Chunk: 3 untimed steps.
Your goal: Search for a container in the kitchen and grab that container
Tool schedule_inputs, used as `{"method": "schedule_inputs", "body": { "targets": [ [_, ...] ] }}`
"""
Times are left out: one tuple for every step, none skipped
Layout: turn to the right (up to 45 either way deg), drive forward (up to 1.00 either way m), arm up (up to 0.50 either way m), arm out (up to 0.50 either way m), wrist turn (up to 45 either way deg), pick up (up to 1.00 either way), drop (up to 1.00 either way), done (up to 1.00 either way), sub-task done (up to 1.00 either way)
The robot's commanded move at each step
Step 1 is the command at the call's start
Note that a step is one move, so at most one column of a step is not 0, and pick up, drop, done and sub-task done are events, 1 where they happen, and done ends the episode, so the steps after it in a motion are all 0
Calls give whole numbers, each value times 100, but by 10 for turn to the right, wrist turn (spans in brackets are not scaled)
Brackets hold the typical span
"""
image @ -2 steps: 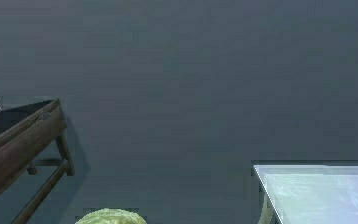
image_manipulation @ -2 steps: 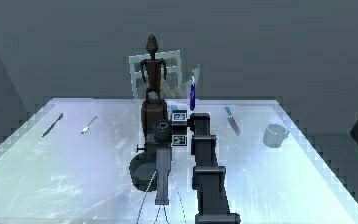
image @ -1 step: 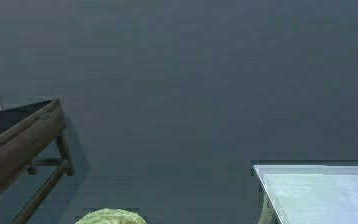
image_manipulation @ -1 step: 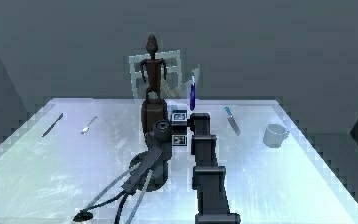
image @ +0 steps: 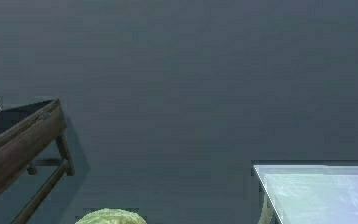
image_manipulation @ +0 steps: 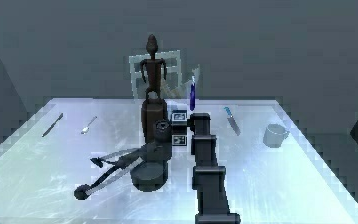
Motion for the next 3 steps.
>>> {"method": "schedule_inputs", "body": {
  "targets": [
    [0,0,0,0,450,0,0,0,0],
    [0,0,0,0,240,0,0,0,0],
    [0,0,-30,0,0,0,0,0,0]
  ]
}}
